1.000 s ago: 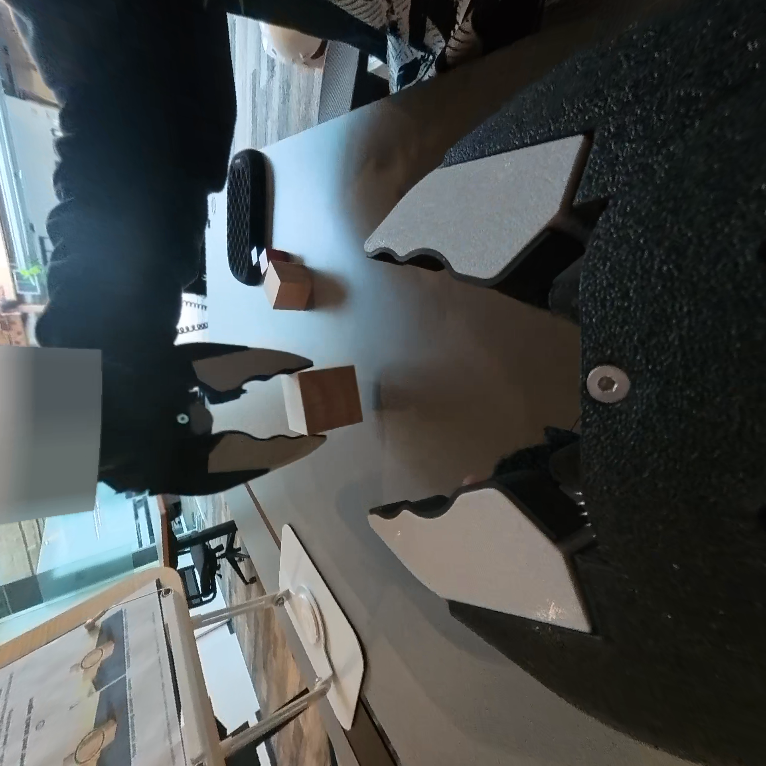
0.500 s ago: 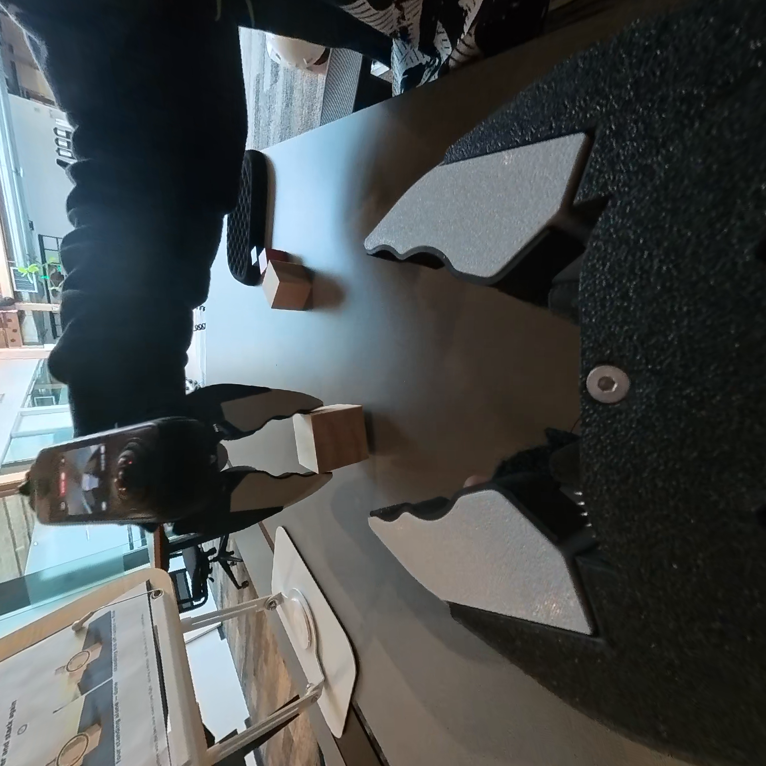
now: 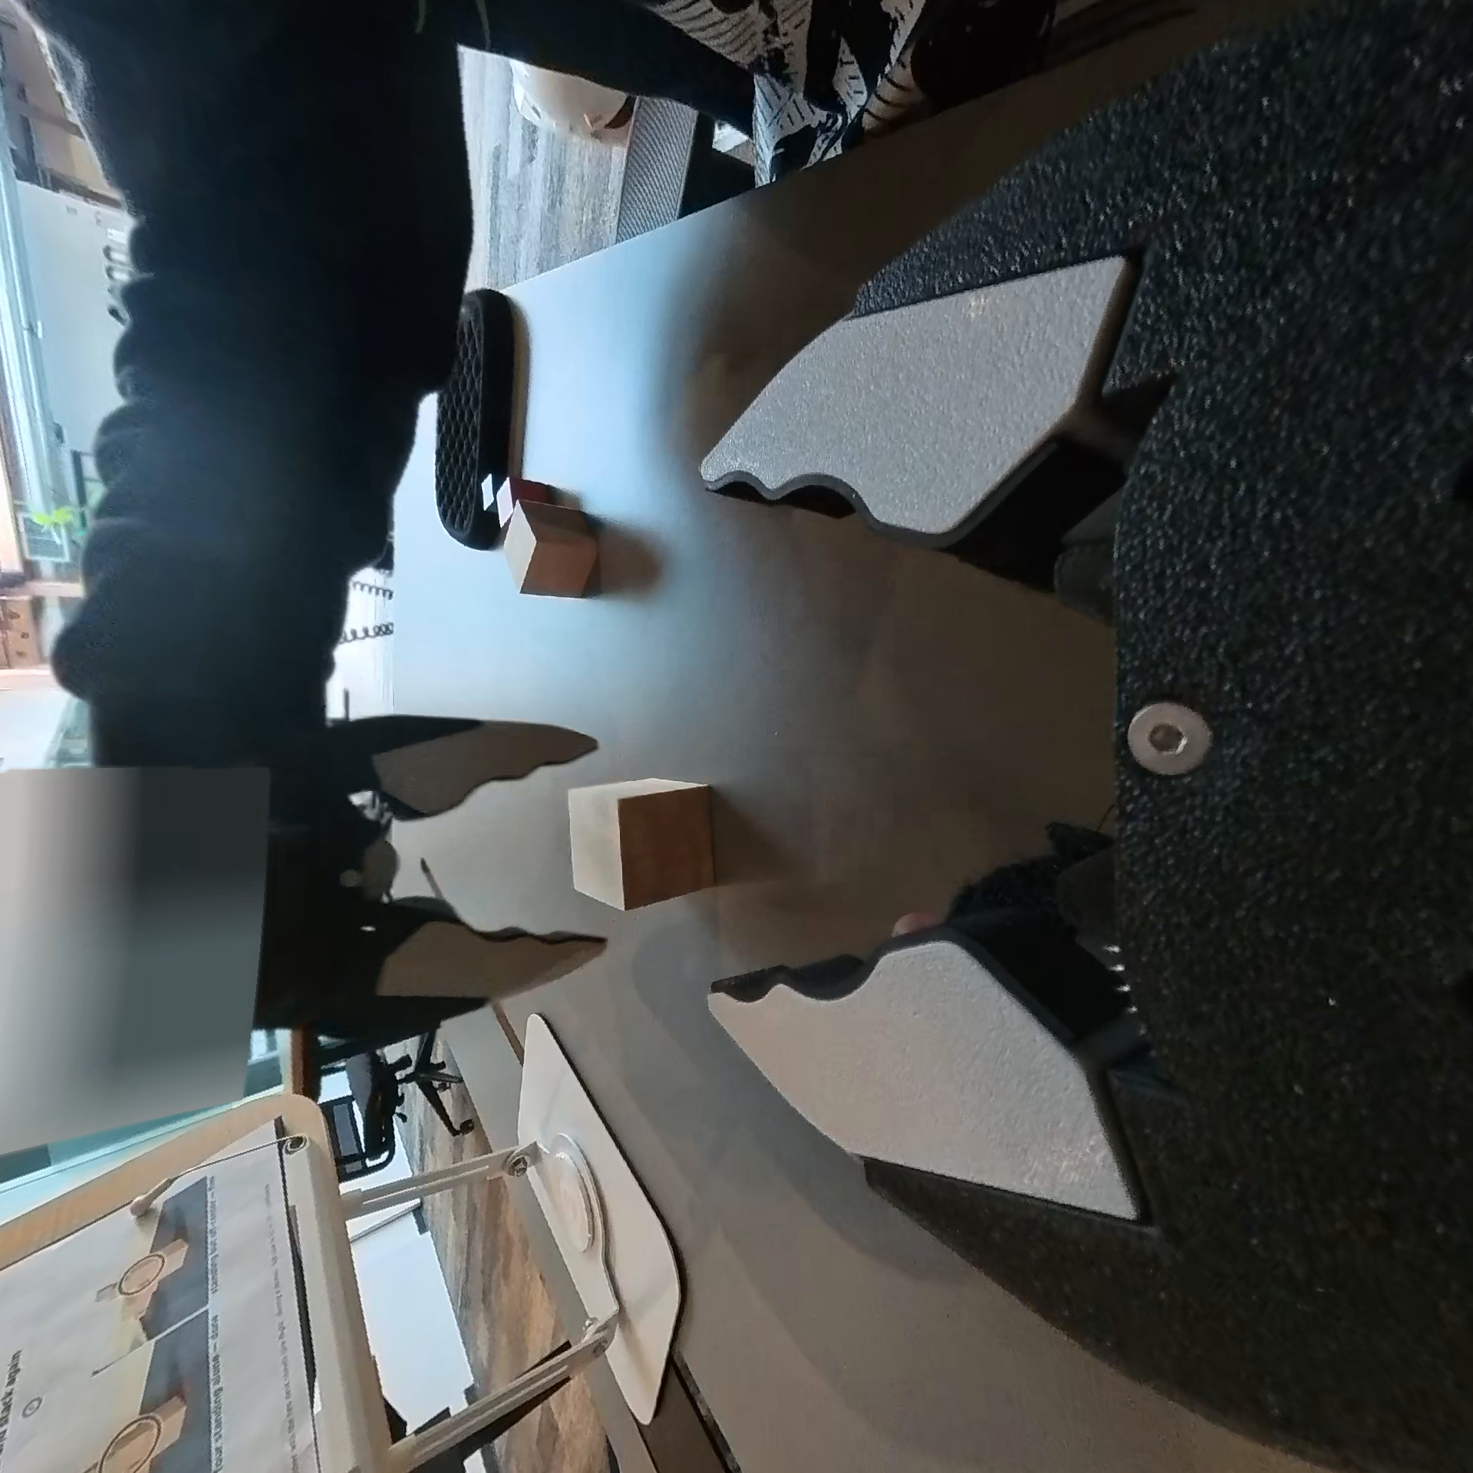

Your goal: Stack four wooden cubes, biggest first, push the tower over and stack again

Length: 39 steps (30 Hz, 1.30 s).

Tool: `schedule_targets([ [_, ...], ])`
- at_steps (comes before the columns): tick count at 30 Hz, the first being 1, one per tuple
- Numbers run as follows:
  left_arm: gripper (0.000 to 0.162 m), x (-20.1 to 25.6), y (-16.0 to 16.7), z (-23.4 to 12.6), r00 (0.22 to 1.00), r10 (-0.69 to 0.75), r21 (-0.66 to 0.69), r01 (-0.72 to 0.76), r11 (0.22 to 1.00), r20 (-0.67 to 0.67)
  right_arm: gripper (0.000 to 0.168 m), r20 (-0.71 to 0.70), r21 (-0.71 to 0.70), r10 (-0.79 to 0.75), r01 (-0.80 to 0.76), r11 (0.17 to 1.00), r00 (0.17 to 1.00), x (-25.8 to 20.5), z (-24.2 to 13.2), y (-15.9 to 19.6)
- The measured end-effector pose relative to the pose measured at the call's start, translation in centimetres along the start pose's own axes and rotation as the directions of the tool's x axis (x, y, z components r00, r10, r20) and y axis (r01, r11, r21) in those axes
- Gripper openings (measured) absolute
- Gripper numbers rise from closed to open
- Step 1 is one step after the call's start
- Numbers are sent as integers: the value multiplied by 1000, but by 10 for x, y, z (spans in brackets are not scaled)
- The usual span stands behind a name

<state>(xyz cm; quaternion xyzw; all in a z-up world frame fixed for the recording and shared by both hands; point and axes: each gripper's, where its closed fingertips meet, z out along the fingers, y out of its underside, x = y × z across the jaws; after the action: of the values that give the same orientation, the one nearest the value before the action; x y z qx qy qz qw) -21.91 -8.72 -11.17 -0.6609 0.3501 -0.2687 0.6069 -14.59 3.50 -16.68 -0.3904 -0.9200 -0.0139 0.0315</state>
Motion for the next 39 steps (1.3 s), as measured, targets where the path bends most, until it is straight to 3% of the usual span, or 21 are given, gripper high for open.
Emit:
schedule_targets([
  [4, 110, 0, 0, 0, 1000, -5, 1, 5, 1000, -1, 92, -83, 72, 55, -49, 996, 995, -15, -35, 5],
  [9, 109, -1, 0, 0, 1000, -7, 0, 7, 1000, 4, 86, -103, 93, 61, -51, 994, 993, -74, -60, 30],
  [16, 109, -1, 2, 1, 1000, -4, -10, 4, 1000, 2, 87, 20, 22, 208, -209, 978, 978, -162, -31, 70],
  [25, 108, -3, 1, 0, 1000, -16, 0, 16, 1000, 9, 81, 10, 17, 216, -217, 976, 976, -177, 1, 91],
  [29, 108, -4, 0, -1, 1000, -27, 5, 27, 1000, 11, 72, 15, 69, 114, -115, 991, 993, -176, 5, 85],
  [39, 108, -8, -3, -4, 998, -68, 35, 68, 997, 15, 57, 78, 6, -136, 136, 991, 988, -177, 11, 86],
])
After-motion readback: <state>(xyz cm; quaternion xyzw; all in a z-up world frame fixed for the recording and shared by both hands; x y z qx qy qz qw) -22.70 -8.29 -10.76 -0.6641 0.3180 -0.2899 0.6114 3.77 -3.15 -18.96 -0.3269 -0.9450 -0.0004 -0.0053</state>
